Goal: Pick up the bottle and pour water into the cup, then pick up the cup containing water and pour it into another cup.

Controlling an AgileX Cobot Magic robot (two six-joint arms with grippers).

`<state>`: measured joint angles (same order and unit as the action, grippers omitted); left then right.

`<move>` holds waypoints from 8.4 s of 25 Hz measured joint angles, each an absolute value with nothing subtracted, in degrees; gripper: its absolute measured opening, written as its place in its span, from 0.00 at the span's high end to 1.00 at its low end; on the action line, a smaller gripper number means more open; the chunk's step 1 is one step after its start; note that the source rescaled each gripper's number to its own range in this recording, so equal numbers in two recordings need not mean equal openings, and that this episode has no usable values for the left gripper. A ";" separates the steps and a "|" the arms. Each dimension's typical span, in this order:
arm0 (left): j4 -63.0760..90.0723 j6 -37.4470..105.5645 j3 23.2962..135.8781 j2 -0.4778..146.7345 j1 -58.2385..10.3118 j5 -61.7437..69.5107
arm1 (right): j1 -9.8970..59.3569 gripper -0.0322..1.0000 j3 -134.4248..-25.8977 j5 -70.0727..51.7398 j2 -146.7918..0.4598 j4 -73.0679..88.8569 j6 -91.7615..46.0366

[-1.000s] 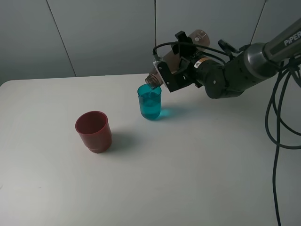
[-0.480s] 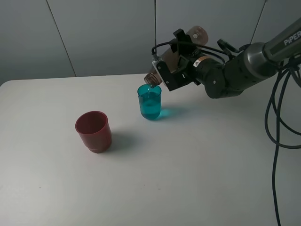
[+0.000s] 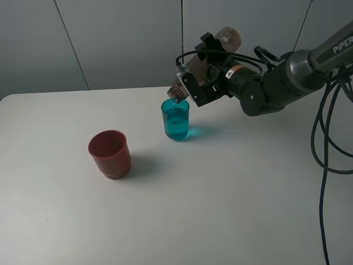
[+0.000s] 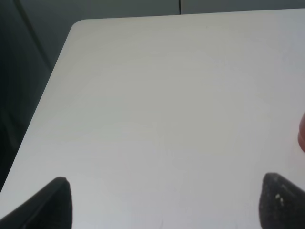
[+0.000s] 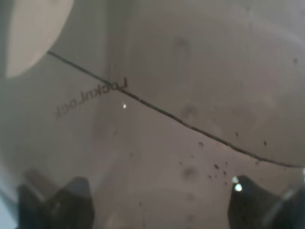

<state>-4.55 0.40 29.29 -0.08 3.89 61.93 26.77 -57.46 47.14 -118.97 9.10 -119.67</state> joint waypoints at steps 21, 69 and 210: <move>-4.55 0.40 29.29 -0.08 3.89 61.93 | 26.77 0.97 -57.46 39.81 -116.42 15.12 -97.73; -4.55 0.40 29.29 -0.08 3.89 61.93 | 9.22 0.97 -56.28 43.77 -124.82 -2.15 -1.93; -4.55 0.33 29.29 -0.08 3.89 61.93 | 25.07 0.01 -56.56 60.88 -136.44 -30.36 3.93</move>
<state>-4.55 0.33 29.29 -0.08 3.89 61.93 25.07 -56.56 60.88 -136.44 -30.36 3.93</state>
